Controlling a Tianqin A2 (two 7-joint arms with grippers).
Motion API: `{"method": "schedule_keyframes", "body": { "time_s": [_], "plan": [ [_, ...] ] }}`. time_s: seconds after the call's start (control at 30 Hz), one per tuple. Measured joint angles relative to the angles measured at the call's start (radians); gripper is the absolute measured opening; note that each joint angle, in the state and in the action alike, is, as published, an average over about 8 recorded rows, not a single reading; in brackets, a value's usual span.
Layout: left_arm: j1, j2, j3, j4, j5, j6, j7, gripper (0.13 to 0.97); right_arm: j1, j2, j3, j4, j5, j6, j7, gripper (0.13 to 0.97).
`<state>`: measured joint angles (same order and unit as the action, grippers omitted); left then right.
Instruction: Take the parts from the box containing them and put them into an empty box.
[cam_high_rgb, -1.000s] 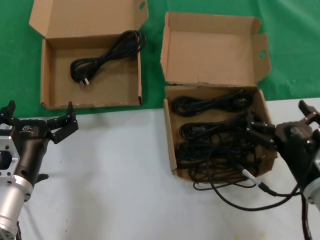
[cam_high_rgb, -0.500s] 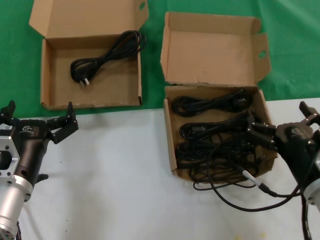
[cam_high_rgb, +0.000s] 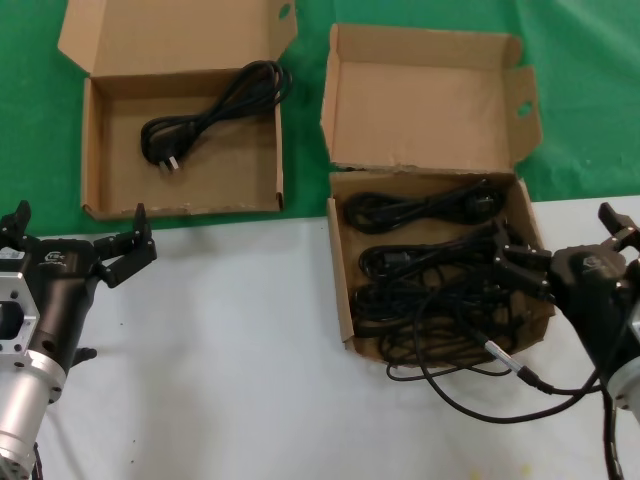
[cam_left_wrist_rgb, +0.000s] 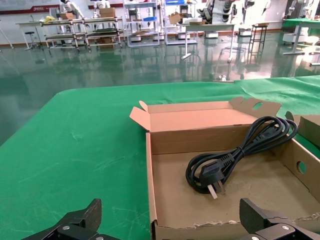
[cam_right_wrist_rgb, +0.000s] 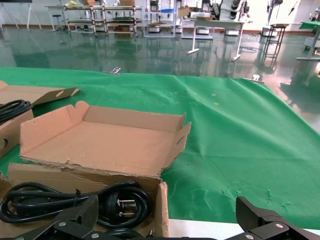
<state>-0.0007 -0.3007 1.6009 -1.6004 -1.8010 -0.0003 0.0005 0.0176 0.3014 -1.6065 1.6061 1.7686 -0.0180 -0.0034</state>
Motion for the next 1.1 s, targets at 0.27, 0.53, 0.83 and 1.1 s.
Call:
{"method": "schedule_keyframes", "body": {
  "time_s": [0.27,0.53,0.83,1.1],
  "plan": [
    [0.0,0.0,0.0,0.0,0.0,0.0,0.0,0.966,0.0,0.0,0.0,0.0,0.0,0.0,0.0,0.966],
    [0.0,0.0,0.0,0.0,0.0,0.0,0.0,0.966,0.0,0.0,0.0,0.0,0.0,0.0,0.0,0.966],
    [0.0,0.0,0.0,0.0,0.0,0.0,0.0,0.966,0.0,0.0,0.0,0.0,0.0,0.0,0.0,0.966],
    [0.0,0.0,0.0,0.0,0.0,0.0,0.0,0.966,0.0,0.0,0.0,0.0,0.0,0.0,0.0,0.966]
  ]
}}
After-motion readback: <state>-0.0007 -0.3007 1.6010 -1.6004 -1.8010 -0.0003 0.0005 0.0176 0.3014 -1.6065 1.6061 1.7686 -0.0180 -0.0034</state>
